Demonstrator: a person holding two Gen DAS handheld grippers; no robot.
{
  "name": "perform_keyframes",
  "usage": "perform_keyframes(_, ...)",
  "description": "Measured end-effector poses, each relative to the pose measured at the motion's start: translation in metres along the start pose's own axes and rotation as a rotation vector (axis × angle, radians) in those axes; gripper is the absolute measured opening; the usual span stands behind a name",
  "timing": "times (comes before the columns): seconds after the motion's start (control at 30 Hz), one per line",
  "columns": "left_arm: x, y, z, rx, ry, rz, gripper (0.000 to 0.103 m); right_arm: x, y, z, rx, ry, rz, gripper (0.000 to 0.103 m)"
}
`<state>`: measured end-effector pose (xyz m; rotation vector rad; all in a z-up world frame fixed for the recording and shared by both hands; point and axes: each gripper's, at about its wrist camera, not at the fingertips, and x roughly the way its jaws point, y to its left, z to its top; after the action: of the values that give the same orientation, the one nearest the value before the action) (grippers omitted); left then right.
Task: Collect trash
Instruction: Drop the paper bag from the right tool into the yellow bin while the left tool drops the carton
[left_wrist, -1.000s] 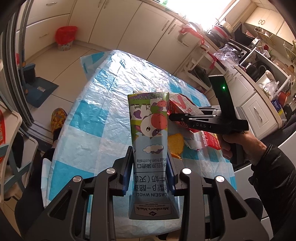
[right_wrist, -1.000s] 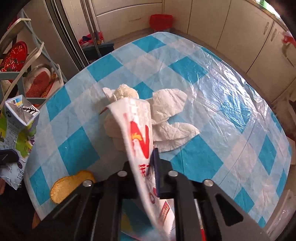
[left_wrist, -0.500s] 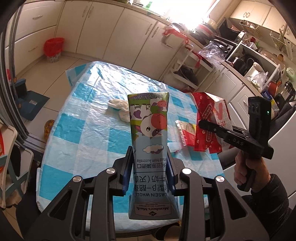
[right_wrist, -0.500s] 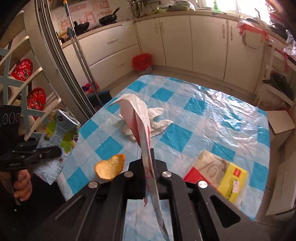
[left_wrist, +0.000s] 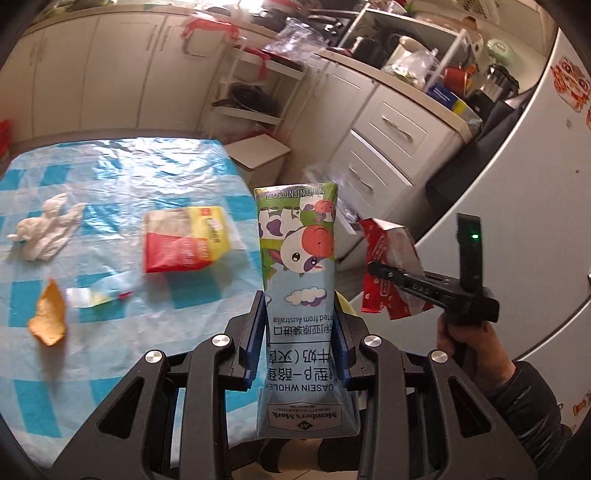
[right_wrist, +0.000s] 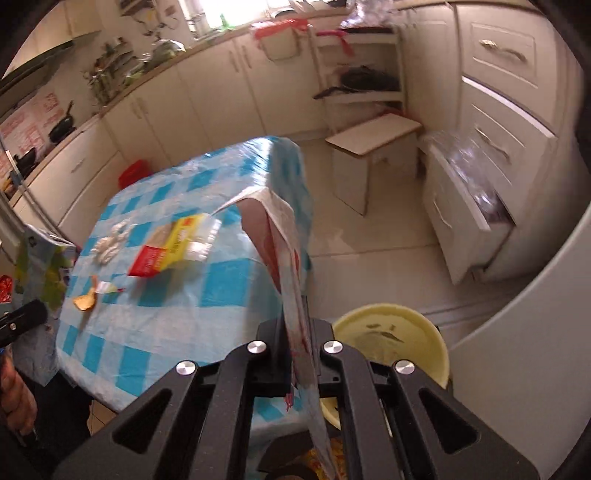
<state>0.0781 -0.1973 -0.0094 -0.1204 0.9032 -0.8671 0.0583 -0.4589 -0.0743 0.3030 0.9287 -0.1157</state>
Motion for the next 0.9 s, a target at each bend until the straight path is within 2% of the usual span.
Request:
perform_keyframes(0.13,0.049,-0.042,0.004,0.037,0.046,-0.037,0.030,0.042,-0.049,-0.019,0.135,0.176,-0.020,0.003)
perform_keyframes(0.17,0.058,-0.048,0.004,0.041,0.054,-0.041,0.030,0.052,-0.060,-0.022,0.167,0.217,-0.023,0.007)
perform_keyframes(0.3,0.101,-0.065,0.005,0.039,0.097,-0.045,0.030,0.083,-0.081,-0.021,0.234,0.324,-0.023,0.009)
perform_keyframes(0.37,0.119,-0.073,0.004,0.040,0.121,-0.037,0.031,0.099,-0.088,-0.023,0.273,0.377,-0.027,0.037)
perform_keyframes(0.47,0.141,-0.079,0.002,0.040,0.155,-0.028,0.030,0.101,-0.096,-0.023,0.306,0.391,-0.062,0.044)
perform_keyframes(0.53,0.153,-0.081,-0.001,0.031,0.178,-0.024,0.030,0.093,-0.104,-0.021,0.342,0.359,-0.070,0.051)
perform_keyframes(0.57,0.158,-0.080,-0.003,0.025,0.188,-0.023,0.030,0.085,-0.109,-0.018,0.359,0.325,-0.092,0.051)
perform_keyframes(0.63,0.171,-0.082,-0.007,0.018,0.214,-0.016,0.030,0.061,-0.115,-0.009,0.391,0.224,-0.113,0.053)
perform_keyframes(0.7,0.188,-0.090,-0.011,0.025,0.242,-0.004,0.030,0.034,-0.117,-0.003,0.413,0.099,-0.128,0.058)
perform_keyframes(0.77,0.203,-0.097,-0.013,0.033,0.268,0.008,0.031,0.011,-0.117,0.005,0.407,-0.027,-0.144,0.069)
perform_keyframes(0.8,0.213,-0.102,-0.014,0.040,0.284,0.021,0.031,0.001,-0.116,0.008,0.400,-0.080,-0.151,0.070)
perform_keyframes(0.9,0.240,-0.109,-0.011,0.040,0.334,0.068,0.033,-0.016,-0.114,0.012,0.383,-0.161,-0.158,0.071)
